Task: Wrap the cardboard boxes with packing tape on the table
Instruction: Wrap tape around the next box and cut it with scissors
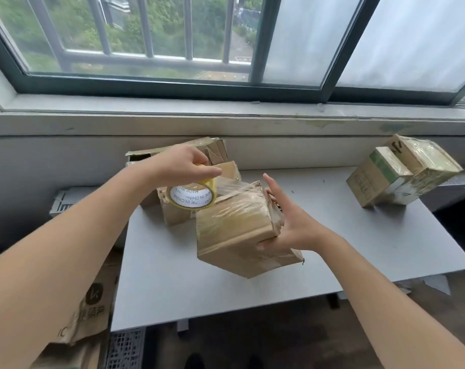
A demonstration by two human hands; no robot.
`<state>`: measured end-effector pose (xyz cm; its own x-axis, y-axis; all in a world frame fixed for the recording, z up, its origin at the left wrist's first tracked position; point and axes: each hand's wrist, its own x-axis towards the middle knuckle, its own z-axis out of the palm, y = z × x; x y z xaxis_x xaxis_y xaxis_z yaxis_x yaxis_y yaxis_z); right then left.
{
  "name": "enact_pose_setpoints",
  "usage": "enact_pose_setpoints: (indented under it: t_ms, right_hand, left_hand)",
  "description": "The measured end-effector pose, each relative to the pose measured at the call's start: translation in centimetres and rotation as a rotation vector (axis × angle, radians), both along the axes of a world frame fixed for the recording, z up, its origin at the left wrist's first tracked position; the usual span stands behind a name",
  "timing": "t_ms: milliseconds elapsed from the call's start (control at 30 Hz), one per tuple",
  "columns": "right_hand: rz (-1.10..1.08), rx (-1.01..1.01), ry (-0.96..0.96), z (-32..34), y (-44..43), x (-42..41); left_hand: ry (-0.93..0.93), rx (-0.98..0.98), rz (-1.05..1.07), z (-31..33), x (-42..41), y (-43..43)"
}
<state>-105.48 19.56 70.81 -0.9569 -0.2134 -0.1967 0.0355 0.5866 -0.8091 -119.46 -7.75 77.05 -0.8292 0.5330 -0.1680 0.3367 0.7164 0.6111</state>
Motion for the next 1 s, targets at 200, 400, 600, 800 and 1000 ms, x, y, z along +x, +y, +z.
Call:
enact_pose_setpoints:
  t_ms: [200, 400, 600, 800, 1000]
  right_hand:
    - [-0.034, -0.096, 0.039, -1.2, -0.1, 0.4]
    - [-0.111, -0.159, 0.017, -2.5, 2.3, 1.6]
    - [-0.121, -0.158, -0.029, -2.9, 4.4, 2.6]
    - [-0.114, -0.024, -0.096, -2.7, 7.4, 3.3]
    - [-0.106, 0.076, -0.157, -2.3, 9.2, 3.7]
  left_hand:
    - [-0.188, 0.031, -0.049, -1.0, 0.2, -0.6]
    - [-0.095, 0.040, 0.004, -0.8, -0.9, -2.2]
    - [-0.063, -0.071, 0.007, -2.8, -0.9, -0.3]
    - [-0.130, 0.014, -0.001, -7.3, 0.0, 2.1]
    - [-0.201, 0.100, -0.010, -8.9, 1.4, 5.5]
